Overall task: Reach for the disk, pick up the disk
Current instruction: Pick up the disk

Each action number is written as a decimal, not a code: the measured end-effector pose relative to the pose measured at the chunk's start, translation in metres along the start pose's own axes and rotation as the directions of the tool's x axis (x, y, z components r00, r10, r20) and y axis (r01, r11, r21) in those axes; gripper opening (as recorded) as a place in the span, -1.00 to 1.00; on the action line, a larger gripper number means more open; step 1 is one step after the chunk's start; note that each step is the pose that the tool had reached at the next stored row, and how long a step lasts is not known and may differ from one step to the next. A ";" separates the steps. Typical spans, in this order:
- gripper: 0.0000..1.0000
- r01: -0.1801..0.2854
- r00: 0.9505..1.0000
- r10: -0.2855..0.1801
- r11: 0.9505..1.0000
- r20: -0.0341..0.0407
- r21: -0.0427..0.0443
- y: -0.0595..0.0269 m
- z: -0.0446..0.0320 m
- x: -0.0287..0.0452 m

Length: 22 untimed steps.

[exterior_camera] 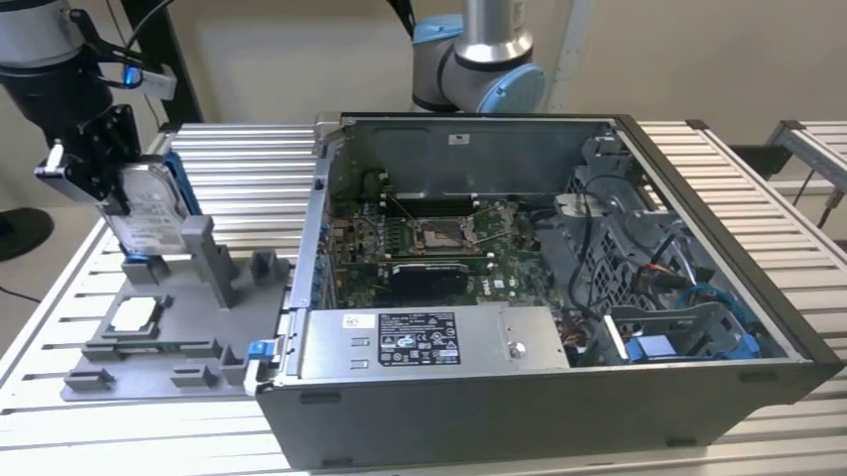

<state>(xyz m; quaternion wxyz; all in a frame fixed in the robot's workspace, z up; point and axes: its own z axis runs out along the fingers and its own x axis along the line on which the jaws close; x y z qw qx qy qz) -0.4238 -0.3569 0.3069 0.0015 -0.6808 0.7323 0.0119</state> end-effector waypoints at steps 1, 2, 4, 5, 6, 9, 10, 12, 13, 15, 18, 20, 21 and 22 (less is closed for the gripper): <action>-1.00 0.000 1.000 0.000 1.000 0.000 0.000 0.0000 -0.0014 0.0000; -1.00 0.000 1.000 0.000 1.000 0.000 0.000 0.0000 -0.0028 -0.0001; -1.00 0.000 1.000 0.000 1.000 0.000 0.000 0.0001 -0.0055 -0.0001; -1.00 0.000 1.000 0.000 1.000 0.000 0.000 0.0001 -0.0069 -0.0001; -1.00 0.000 1.000 0.000 1.000 0.000 0.000 0.0001 -0.0082 -0.0002; -1.00 0.000 1.000 0.000 1.000 0.000 0.000 0.0002 -0.0117 -0.0002; -1.00 0.000 1.000 0.000 1.000 0.000 0.000 0.0002 -0.0128 -0.0003; -1.00 0.000 1.000 0.000 1.000 0.000 0.000 0.0002 -0.0152 -0.0003; -1.00 0.000 1.000 0.000 1.000 0.000 0.000 0.0002 -0.0164 -0.0003; -1.00 0.000 1.000 0.000 1.000 0.000 0.000 0.0002 -0.0188 -0.0003; -1.00 0.000 1.000 0.000 1.000 0.000 0.000 0.0003 -0.0226 -0.0004; -1.00 0.000 1.000 0.000 1.000 0.000 0.000 0.0004 -0.0252 -0.0005; -1.00 0.000 1.000 0.000 1.000 0.000 0.000 0.0004 -0.0264 -0.0005; -1.00 0.000 1.000 0.000 1.000 0.000 0.000 0.0004 -0.0277 -0.0005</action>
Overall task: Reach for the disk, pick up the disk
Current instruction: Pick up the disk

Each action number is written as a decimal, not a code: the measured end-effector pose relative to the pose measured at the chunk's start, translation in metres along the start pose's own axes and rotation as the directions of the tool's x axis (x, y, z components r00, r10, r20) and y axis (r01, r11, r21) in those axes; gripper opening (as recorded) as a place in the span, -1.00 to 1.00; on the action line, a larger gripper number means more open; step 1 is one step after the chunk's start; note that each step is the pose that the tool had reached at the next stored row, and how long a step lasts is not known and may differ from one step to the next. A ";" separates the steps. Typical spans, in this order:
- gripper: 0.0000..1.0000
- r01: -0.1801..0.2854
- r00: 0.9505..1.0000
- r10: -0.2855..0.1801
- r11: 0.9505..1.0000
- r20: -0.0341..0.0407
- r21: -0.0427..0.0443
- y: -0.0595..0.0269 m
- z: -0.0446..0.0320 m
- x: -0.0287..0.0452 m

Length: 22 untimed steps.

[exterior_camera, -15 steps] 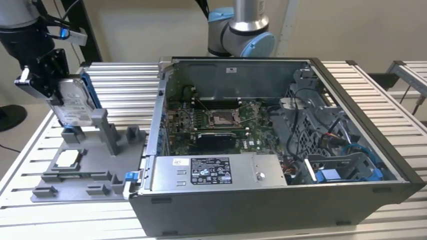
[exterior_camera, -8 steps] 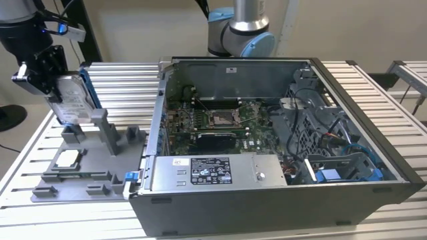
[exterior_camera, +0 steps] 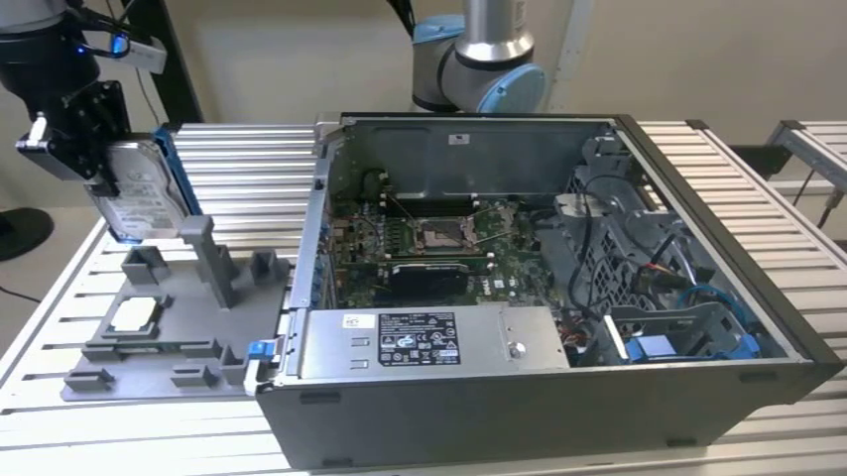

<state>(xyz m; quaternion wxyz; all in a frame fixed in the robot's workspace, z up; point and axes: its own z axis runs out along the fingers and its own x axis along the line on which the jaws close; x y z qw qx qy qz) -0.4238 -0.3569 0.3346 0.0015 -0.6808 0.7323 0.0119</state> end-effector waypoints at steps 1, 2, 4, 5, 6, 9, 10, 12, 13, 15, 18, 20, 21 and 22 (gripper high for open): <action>-1.00 0.000 1.000 0.000 1.000 0.000 0.000 0.0000 -0.0012 0.0000; -1.00 0.000 1.000 0.000 1.000 0.000 0.000 0.0000 -0.0023 0.0000; -1.00 0.000 1.000 0.000 1.000 0.000 0.000 0.0001 -0.0046 -0.0001; -1.00 0.000 1.000 0.000 1.000 0.000 0.000 0.0001 -0.0058 -0.0001; -1.00 0.000 1.000 0.000 1.000 0.000 0.000 0.0001 -0.0071 -0.0001; -1.00 0.000 1.000 0.000 1.000 0.000 0.000 0.0002 -0.0104 -0.0002; -1.00 0.000 1.000 0.000 1.000 0.000 0.000 0.0002 -0.0116 -0.0002; -1.00 0.000 1.000 0.000 1.000 0.000 0.000 0.0002 -0.0138 -0.0003; -1.00 0.000 1.000 0.000 1.000 0.000 0.000 0.0002 -0.0151 -0.0003; -1.00 0.000 1.000 0.000 1.000 0.000 0.000 0.0003 -0.0174 -0.0003; -1.00 0.000 1.000 0.000 1.000 0.000 0.000 0.0003 -0.0208 -0.0004; -1.00 0.000 1.000 0.000 1.000 0.000 0.000 0.0004 -0.0231 -0.0004; -1.00 0.000 1.000 0.000 1.000 0.000 0.000 0.0004 -0.0241 -0.0005; -1.00 0.000 1.000 0.000 1.000 0.000 0.000 0.0004 -0.0253 -0.0005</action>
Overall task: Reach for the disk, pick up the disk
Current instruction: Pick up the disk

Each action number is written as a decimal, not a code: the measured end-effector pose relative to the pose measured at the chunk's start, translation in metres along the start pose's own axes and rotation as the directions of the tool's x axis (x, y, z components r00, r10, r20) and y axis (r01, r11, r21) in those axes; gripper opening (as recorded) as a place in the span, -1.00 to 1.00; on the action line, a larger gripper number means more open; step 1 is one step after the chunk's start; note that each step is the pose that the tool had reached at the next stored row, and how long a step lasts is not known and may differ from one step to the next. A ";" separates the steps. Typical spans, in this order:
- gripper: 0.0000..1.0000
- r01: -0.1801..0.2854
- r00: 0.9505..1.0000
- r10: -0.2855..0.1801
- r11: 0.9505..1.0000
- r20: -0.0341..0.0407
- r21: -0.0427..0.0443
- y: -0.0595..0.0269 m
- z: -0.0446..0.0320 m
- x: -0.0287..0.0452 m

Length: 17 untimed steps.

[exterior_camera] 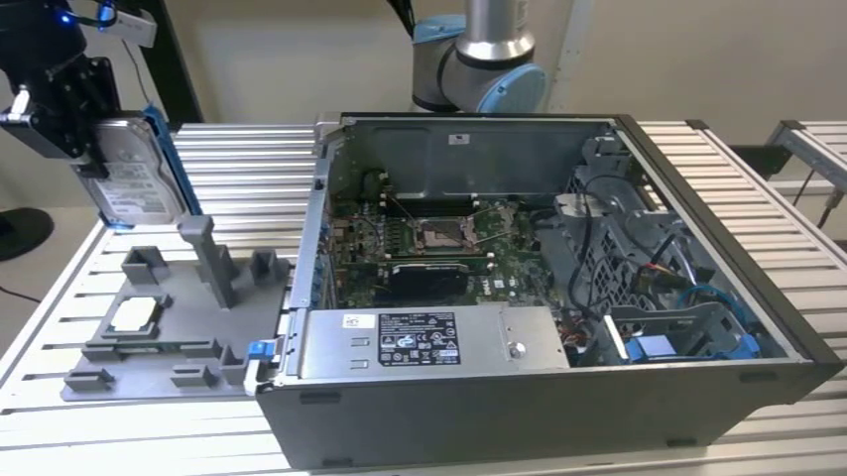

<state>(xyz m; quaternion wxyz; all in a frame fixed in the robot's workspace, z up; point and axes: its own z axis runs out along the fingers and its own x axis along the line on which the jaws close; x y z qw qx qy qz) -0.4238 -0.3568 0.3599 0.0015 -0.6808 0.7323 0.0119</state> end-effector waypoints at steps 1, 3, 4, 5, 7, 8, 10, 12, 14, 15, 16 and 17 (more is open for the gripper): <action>-1.00 0.000 1.000 0.000 1.000 0.000 0.000 0.0000 -0.0011 0.0000; -1.00 0.000 1.000 0.000 1.000 0.000 0.000 0.0000 -0.0033 0.0000; -1.00 0.000 1.000 0.000 1.000 0.000 0.000 0.0000 -0.0043 -0.0001; -1.00 0.000 1.000 0.000 1.000 0.000 0.000 0.0001 -0.0054 -0.0001; -1.00 0.000 1.000 0.000 1.000 0.000 0.000 0.0001 -0.0074 -0.0001; -1.00 0.000 1.000 0.000 1.000 0.000 0.000 0.0001 -0.0084 -0.0001; -1.00 0.000 1.000 0.000 1.000 0.000 0.000 0.0001 -0.0103 -0.0001; -1.00 0.000 1.000 0.000 1.000 0.000 0.000 0.0001 -0.0122 -0.0002; -1.00 0.000 1.000 0.000 1.000 0.000 0.000 0.0002 -0.0141 -0.0002; -1.00 0.000 1.000 0.000 1.000 0.000 0.000 0.0002 -0.0150 -0.0003; -1.00 0.000 1.000 0.000 1.000 0.000 0.000 0.0002 -0.0160 -0.0003; -1.00 0.000 1.000 0.000 1.000 0.000 0.000 0.0002 -0.0169 -0.0003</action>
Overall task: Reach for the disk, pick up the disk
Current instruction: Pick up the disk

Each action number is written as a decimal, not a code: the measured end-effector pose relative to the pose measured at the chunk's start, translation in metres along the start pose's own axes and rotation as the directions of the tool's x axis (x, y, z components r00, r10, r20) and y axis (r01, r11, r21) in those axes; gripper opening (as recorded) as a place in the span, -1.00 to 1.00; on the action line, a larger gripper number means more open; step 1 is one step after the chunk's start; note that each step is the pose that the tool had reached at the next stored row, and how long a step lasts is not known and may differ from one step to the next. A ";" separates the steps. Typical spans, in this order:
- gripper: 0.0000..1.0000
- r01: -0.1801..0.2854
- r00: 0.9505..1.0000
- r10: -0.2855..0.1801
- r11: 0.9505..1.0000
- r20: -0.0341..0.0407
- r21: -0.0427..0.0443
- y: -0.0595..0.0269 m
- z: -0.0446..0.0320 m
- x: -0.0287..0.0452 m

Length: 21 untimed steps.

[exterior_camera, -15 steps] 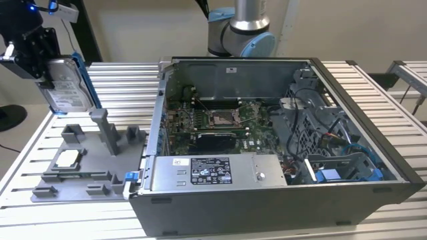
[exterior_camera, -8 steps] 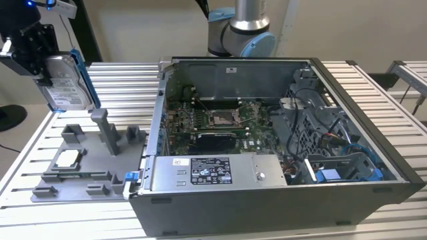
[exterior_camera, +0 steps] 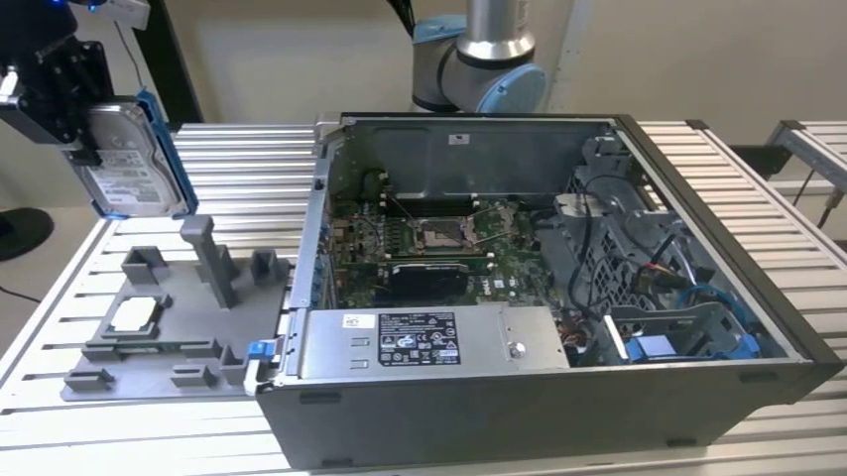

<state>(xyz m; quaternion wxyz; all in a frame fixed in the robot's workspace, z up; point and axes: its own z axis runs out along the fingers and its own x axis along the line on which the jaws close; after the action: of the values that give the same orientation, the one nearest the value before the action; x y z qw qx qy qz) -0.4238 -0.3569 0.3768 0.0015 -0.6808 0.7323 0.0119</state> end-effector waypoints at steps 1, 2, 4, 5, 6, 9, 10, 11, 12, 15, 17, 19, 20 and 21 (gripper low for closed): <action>-1.00 0.000 1.000 0.000 1.000 0.000 0.000 0.0001 -0.0009 -0.0001; -1.00 0.000 1.000 0.000 1.000 0.000 0.000 0.0001 -0.0020 -0.0001; -1.00 0.000 1.000 0.000 1.000 0.000 0.000 0.0001 -0.0040 -0.0001; -1.00 0.000 1.000 0.000 1.000 0.000 0.000 0.0001 -0.0051 -0.0002; -1.00 0.000 1.000 0.000 1.000 0.000 0.000 0.0001 -0.0062 -0.0002; -1.00 0.000 1.000 0.000 1.000 0.000 0.000 0.0001 -0.0100 -0.0001; -1.00 0.000 1.000 0.000 1.000 0.000 0.000 0.0001 -0.0115 -0.0002; -1.00 0.000 1.000 0.000 1.000 0.000 0.000 0.0002 -0.0132 -0.0002; -1.00 0.000 1.000 0.000 1.000 0.000 0.000 0.0002 -0.0150 -0.0003; -1.00 0.000 1.000 0.000 1.000 0.000 0.000 0.0003 -0.0205 -0.0004; -1.00 0.000 1.000 0.000 1.000 0.000 0.000 0.0004 -0.0247 -0.0005; -1.00 0.000 1.000 0.000 1.000 0.000 0.000 0.0004 -0.0286 -0.0005; -1.00 0.000 1.000 0.000 1.000 0.000 0.000 0.0005 -0.0306 -0.0006; -1.00 0.000 1.000 0.000 1.000 0.000 0.000 0.0005 -0.0326 -0.0006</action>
<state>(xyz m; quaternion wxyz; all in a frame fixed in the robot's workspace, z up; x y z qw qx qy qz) -0.4238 -0.3568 0.4094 0.0015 -0.6808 0.7324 0.0118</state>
